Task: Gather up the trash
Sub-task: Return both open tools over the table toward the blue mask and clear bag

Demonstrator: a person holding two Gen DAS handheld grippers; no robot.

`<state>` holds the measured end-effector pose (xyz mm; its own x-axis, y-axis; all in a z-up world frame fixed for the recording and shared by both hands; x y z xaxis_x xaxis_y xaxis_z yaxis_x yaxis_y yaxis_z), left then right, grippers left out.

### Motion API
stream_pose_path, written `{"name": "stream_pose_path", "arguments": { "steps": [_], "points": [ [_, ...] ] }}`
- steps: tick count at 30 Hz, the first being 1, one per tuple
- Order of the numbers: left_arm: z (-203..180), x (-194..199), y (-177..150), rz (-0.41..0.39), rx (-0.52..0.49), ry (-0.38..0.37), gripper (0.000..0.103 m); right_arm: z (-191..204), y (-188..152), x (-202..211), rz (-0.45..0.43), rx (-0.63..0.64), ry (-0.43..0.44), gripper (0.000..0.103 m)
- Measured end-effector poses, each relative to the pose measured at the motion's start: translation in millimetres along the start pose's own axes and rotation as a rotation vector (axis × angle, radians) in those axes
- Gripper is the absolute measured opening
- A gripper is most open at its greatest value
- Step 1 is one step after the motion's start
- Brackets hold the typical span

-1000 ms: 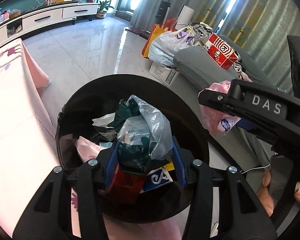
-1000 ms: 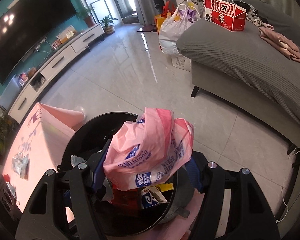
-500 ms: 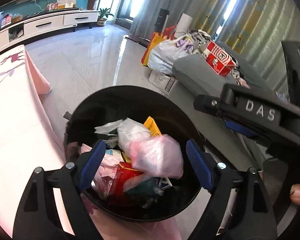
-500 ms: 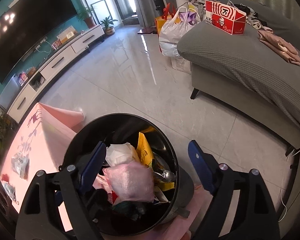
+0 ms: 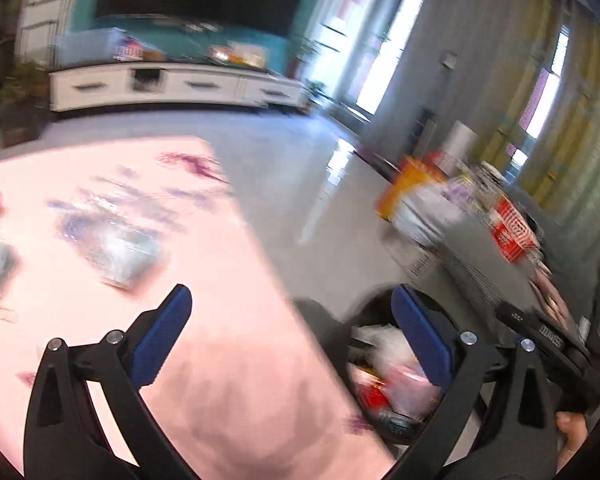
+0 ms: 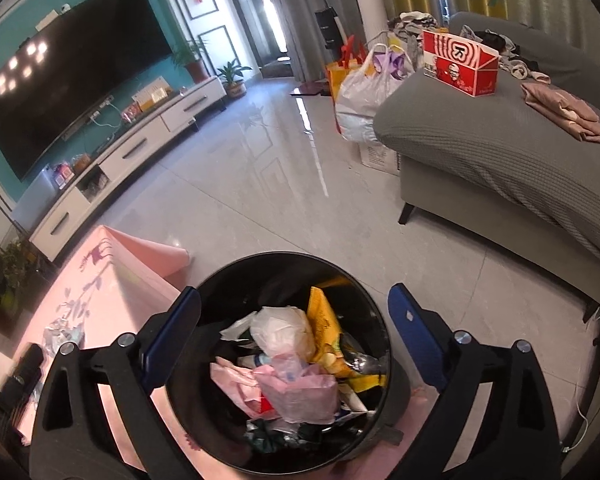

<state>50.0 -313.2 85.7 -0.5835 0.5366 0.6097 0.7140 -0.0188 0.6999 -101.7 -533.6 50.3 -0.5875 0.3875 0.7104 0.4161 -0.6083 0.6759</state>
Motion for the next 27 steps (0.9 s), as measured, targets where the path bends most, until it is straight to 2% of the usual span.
{"name": "stream_pose_path", "arguments": {
  "steps": [6, 9, 10, 11, 13, 15, 17, 20, 24, 27],
  "points": [
    [138, 28, 44, -0.165, 0.175, 0.271, 0.1, 29, -5, -4, 0.01, 0.08, -0.029, 0.093],
    [213, 30, 47, -0.173, 0.275, 0.423, 0.099, 50, -9, -4, 0.002, 0.128, 0.0, 0.093],
    [236, 31, 49, -0.177, 0.32, 0.435, 0.099, 61, -10, -4, 0.0, 0.147, 0.027, 0.093],
    [256, 30, 50, -0.164, 0.372, 0.434, 0.099, 68, -12, -5, 0.0, 0.161, 0.045, 0.093],
    [277, 29, 49, -0.154, 0.445, 0.37, 0.099, 87, -16, -3, -0.007, 0.196, 0.082, 0.093],
    [288, 24, 47, -0.124, 0.476, 0.333, 0.099, 110, -19, -1, -0.013, 0.246, 0.117, 0.093],
    [291, 20, 46, -0.104, 0.467, 0.338, 0.099, 137, -22, 0, -0.006, 0.293, 0.169, 0.093],
    [288, 10, 42, -0.066, 0.462, 0.32, 0.099, 197, -19, -2, 0.057, 0.38, 0.244, 0.093],
    [293, 5, 33, -0.03, 0.471, 0.31, 0.097, 299, -22, -2, 0.115, 0.577, 0.38, 0.093],
    [296, 4, 32, -0.024, 0.474, 0.313, 0.095, 356, -36, -20, 0.177, 0.627, 0.438, 0.093]
  ]
}}
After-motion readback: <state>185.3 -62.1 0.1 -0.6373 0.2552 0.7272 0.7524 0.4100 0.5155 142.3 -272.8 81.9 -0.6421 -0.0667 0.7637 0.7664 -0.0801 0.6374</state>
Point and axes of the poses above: each gripper's, at about its wrist camera, not at the fingertips, and x roughly against the way its jaws point, z to its left, y to its top, the point moved 3 cm from there along -x, roughly the way its jaws point, and after that the axes turned 6 degrees about x, right-handed, at the moved point
